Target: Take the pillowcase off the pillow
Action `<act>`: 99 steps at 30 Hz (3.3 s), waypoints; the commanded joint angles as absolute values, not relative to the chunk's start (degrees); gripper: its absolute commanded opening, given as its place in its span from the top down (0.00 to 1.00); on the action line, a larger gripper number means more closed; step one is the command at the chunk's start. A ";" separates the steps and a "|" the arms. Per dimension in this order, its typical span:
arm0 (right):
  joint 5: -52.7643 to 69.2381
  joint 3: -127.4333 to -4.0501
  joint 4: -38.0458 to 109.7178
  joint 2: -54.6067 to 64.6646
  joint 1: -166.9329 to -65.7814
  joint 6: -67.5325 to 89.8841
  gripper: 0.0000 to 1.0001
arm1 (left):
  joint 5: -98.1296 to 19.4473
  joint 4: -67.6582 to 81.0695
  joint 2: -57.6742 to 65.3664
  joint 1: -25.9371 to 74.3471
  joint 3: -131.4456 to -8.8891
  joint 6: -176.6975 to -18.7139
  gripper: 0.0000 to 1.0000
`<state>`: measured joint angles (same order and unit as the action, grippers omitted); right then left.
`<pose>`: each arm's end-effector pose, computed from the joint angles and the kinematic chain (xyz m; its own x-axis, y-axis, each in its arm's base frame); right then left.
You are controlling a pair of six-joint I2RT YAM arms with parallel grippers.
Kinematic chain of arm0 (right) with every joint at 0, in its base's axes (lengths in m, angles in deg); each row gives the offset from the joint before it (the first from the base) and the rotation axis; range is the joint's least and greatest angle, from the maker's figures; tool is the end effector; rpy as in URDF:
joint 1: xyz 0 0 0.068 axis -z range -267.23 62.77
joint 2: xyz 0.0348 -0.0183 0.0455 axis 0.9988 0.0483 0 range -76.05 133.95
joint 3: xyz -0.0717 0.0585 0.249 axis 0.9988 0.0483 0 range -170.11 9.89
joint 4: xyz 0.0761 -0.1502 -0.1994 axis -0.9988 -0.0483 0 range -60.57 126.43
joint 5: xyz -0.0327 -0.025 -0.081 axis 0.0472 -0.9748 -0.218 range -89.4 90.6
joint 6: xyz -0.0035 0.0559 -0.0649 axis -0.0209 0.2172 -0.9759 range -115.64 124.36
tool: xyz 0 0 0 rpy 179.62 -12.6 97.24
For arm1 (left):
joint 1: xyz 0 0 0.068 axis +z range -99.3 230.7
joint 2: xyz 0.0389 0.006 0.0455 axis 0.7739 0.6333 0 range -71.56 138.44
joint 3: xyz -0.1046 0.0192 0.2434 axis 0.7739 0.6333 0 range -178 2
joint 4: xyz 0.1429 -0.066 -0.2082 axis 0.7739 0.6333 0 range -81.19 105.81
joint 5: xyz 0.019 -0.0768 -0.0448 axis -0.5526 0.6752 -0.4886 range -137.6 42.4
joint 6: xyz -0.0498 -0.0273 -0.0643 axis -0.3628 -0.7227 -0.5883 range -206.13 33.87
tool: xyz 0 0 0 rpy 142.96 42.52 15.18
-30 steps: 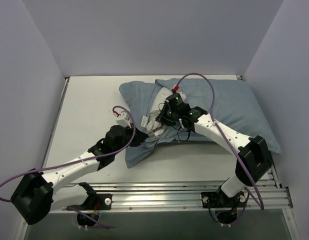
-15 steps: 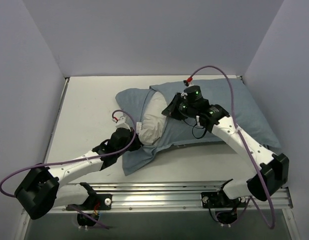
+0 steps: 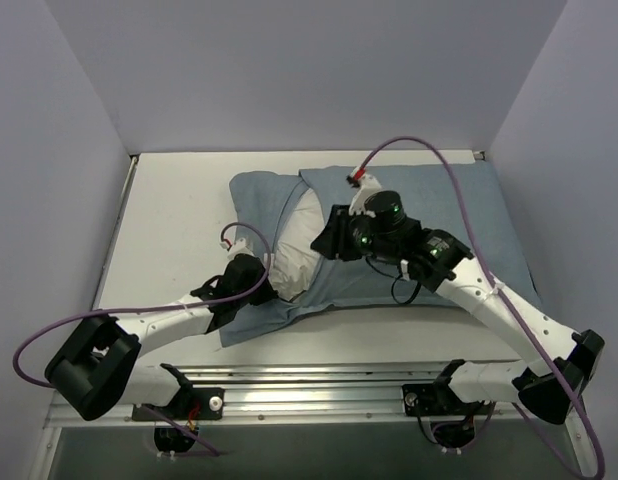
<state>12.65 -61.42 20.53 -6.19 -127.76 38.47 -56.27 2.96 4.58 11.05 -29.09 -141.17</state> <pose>0.2312 0.2184 0.3836 -0.5996 0.2088 -0.7726 -0.5471 0.5976 0.5861 0.2298 -0.1757 0.1378 -0.7221 -0.4538 -0.5222 -0.0887 0.8093 -0.5806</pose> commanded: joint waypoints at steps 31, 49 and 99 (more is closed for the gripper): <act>-6.95 -48.57 34.15 7.89 -140.32 1.28 0.02 | -34.95 -23.89 1.48 11.42 -24.28 -138.51 0.97; -4.14 -50.66 31.25 9.74 -138.47 6.02 1.00 | -36.08 -20.99 1.83 11.51 -24.63 -136.93 0.98; 4.47 -46.09 22.02 -16.02 -134.08 23.61 1.00 | -55.78 13.91 1.46 9.13 -53.98 -113.99 0.18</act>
<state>6.55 -46.38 19.26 -14.01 -134.15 22.97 -57.86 13.50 -2.61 8.88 -52.02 -119.10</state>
